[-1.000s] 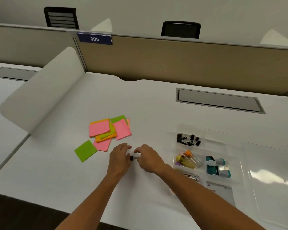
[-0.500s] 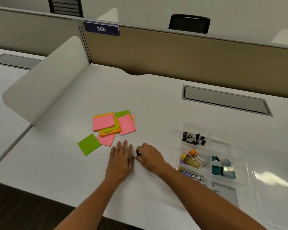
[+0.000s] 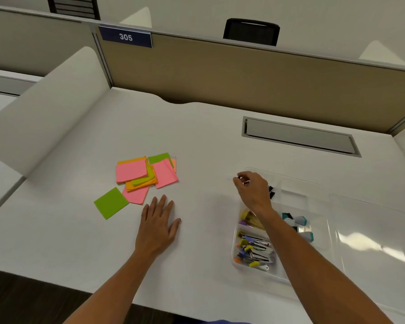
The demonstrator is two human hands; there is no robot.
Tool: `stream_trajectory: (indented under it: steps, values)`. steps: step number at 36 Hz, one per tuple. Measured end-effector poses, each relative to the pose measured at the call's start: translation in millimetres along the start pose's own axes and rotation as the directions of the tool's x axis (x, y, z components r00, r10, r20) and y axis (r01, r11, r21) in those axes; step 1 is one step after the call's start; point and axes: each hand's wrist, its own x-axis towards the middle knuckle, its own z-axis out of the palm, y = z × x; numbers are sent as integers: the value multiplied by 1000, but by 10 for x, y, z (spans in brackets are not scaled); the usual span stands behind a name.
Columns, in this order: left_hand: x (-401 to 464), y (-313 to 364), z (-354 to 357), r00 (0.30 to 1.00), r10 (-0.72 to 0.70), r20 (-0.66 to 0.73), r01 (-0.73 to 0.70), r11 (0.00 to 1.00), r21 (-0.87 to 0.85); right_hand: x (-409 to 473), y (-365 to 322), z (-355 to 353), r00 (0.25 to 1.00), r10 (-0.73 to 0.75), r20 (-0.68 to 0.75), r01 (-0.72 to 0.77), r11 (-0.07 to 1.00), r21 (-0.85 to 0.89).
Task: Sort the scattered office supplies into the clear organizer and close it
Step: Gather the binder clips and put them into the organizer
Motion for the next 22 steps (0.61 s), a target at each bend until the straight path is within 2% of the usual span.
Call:
stream_trajectory:
  steps: [4,9,22]
  values:
    - [-1,7,-7,1000,3,-5,-3,1000,4,11,182,-136,997,63,-48,-64,998,-25]
    - [-3,6,-1,1000,-6,1,6,1000,17,-44,291,-222,994,106,17,-103,988,-118]
    - [-5,5,-1,1000,-13,6,13,1000,20,-235,-62,-37,977,-146,155,182,950,-255]
